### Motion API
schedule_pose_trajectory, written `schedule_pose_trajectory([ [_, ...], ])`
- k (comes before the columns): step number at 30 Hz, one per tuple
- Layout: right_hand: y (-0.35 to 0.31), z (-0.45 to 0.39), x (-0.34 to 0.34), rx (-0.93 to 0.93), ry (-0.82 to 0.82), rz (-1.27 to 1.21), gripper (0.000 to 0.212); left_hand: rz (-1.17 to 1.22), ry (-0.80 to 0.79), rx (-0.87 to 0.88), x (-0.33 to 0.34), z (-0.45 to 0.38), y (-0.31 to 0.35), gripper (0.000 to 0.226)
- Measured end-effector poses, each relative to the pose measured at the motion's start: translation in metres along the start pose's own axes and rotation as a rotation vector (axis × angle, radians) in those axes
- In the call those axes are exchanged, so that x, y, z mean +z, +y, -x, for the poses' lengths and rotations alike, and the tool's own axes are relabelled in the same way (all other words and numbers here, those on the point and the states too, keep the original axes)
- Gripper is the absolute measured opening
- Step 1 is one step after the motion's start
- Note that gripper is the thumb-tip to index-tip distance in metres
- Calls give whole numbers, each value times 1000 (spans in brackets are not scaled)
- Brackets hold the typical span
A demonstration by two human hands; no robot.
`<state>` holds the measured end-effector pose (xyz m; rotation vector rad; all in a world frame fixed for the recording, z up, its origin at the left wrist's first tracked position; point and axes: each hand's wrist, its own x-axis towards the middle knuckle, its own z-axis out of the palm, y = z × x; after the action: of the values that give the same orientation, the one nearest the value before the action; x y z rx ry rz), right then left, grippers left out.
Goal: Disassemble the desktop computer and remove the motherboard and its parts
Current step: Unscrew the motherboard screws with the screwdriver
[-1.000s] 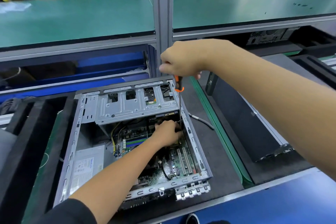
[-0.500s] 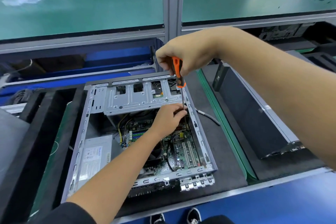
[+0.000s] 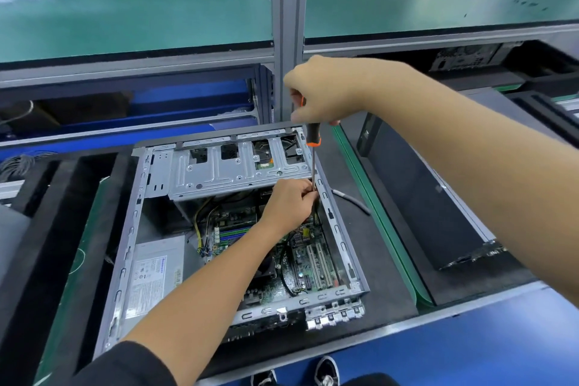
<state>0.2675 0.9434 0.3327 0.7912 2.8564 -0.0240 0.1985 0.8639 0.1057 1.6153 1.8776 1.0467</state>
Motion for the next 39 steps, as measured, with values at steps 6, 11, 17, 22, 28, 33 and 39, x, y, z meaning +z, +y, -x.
schedule_pose_trajectory([
  [6, -3, 8, -7, -136, -82, -164, 24, 2, 19, -9, 0, 3, -1, 23],
  [11, -12, 2, -3, -110, -37, -78, 16, -3, 20, -24, -2, 4, -1, 38],
  [17, -14, 4, 0, 63, -49, -58, 32, 1, 28, -25, 0, 3, 0, 33],
  [22, -5, 5, -5, -8, -118, -69, 13, 26, 1, -24, 2, 5, -4, 23],
  [28, -1, 7, -7, -119, -128, -68, 25, 42, -154, -29, 4, 8, -11, 11],
  [33, -1, 4, 2, -89, -46, -172, 13, -6, -146, -49, 3, 3, -8, 15],
  [39, 5, 4, 10, -31, 140, -194, 8, -19, -120, -52, 5, 2, -10, 11],
])
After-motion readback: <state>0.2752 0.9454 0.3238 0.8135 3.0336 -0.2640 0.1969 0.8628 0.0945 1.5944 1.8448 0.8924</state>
